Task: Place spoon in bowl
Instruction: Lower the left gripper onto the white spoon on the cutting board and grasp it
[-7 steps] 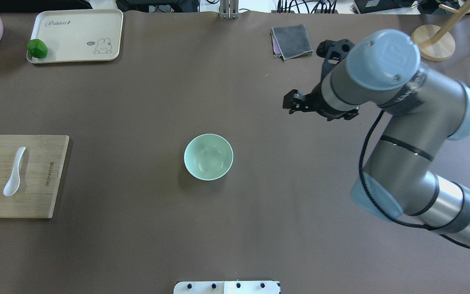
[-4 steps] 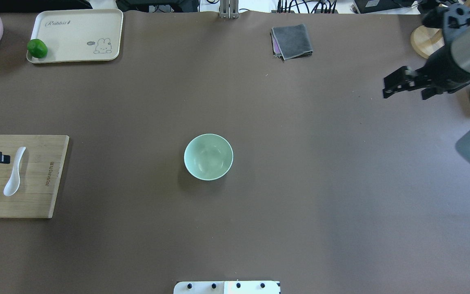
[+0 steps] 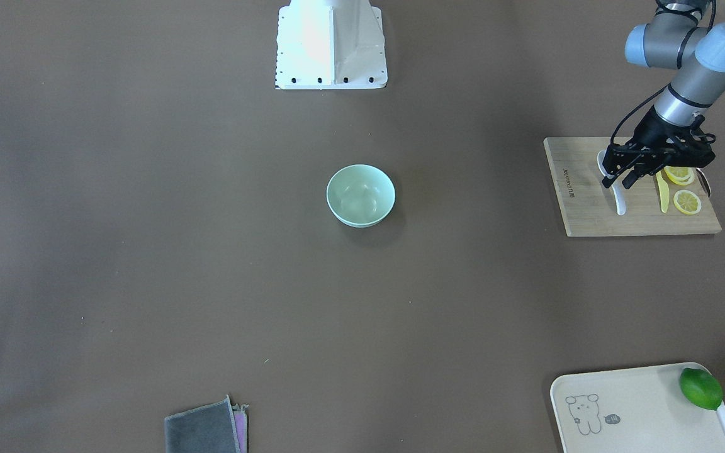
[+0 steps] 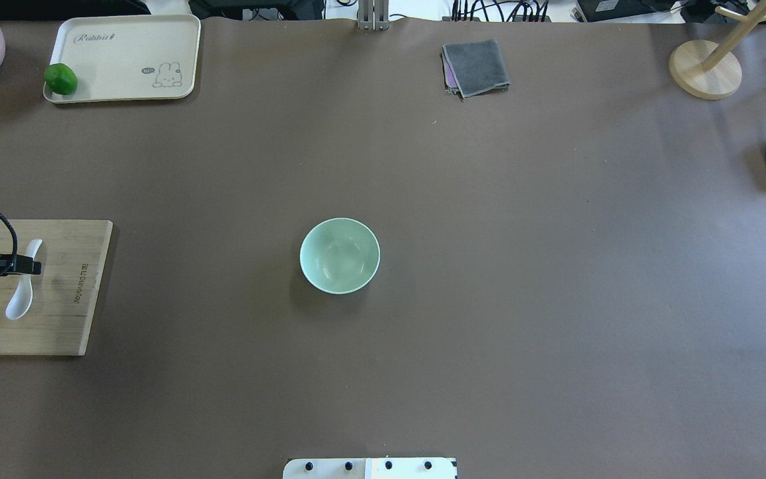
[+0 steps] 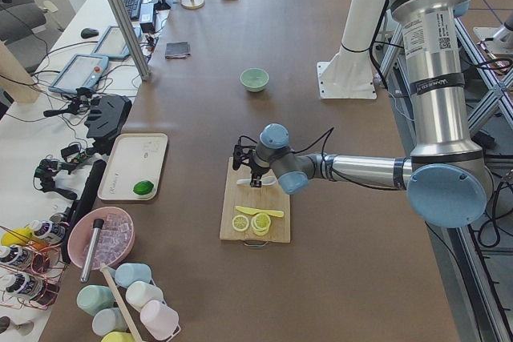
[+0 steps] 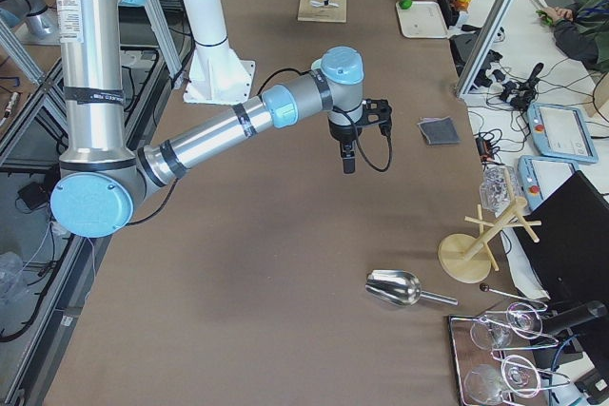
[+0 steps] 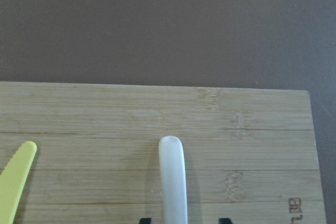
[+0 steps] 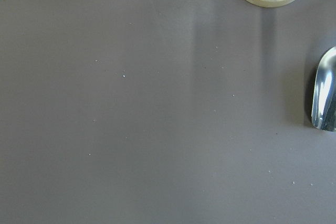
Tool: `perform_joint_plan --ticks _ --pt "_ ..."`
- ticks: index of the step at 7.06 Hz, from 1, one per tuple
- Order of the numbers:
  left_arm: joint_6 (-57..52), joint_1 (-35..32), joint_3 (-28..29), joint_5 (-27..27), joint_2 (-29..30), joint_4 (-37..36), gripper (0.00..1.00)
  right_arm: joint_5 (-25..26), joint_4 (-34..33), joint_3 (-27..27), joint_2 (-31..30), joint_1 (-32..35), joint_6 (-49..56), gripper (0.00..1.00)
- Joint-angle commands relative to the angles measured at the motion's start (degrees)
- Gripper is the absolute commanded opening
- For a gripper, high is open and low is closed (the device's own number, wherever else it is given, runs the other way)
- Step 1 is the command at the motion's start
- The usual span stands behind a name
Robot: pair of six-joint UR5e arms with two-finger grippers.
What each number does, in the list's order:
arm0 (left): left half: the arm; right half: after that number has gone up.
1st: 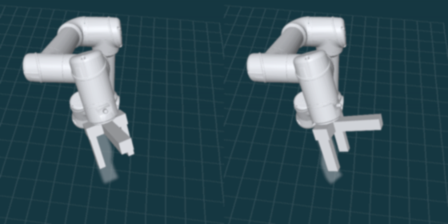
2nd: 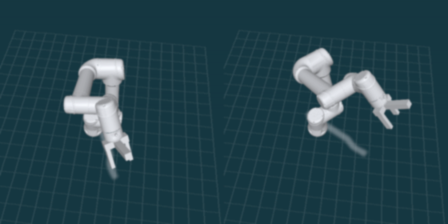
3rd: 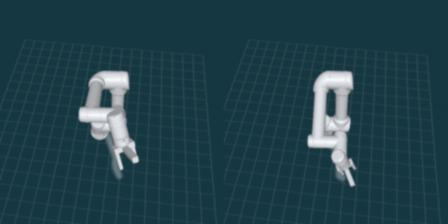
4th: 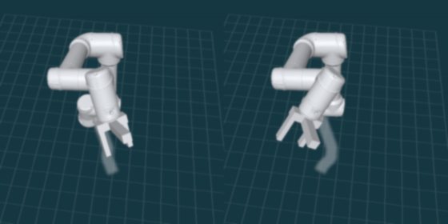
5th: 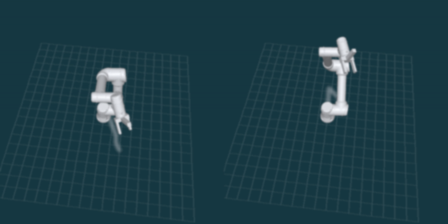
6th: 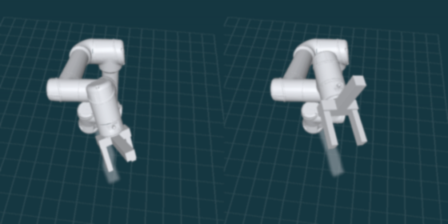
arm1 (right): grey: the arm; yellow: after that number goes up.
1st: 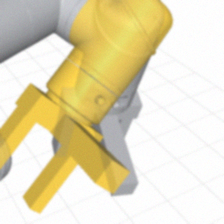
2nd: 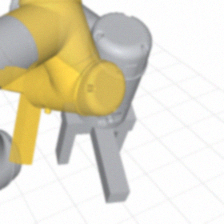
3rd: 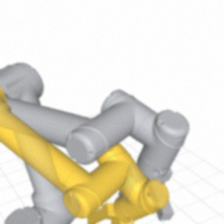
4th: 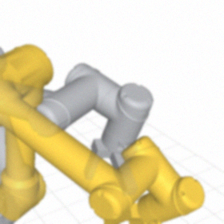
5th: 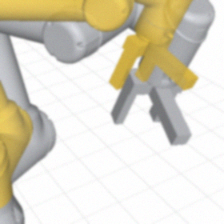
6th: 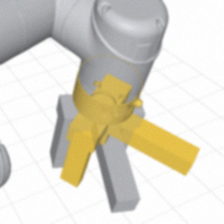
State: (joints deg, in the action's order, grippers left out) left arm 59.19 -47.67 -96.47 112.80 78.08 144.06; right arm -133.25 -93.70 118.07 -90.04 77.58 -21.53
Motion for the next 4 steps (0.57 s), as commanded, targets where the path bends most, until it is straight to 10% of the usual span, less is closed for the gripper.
perform_joint_plan --ticks 1,3,4 --pt "-0.1 0.3 0.8 -0.6 0.2 -0.1 0.45 -0.2 0.0 0.0 -0.3 0.4 0.4 0.99" --pt "-0.1 0.3 1.0 -0.6 0.3 -0.1 0.25 -0.2 0.0 0.0 -0.2 0.5 0.4 0.99" --pt "0.0 0.3 0.9 -0.6 0.5 -0.1 0.0 -0.1 0.1 -0.1 -0.3 0.4 0.4 0.99"
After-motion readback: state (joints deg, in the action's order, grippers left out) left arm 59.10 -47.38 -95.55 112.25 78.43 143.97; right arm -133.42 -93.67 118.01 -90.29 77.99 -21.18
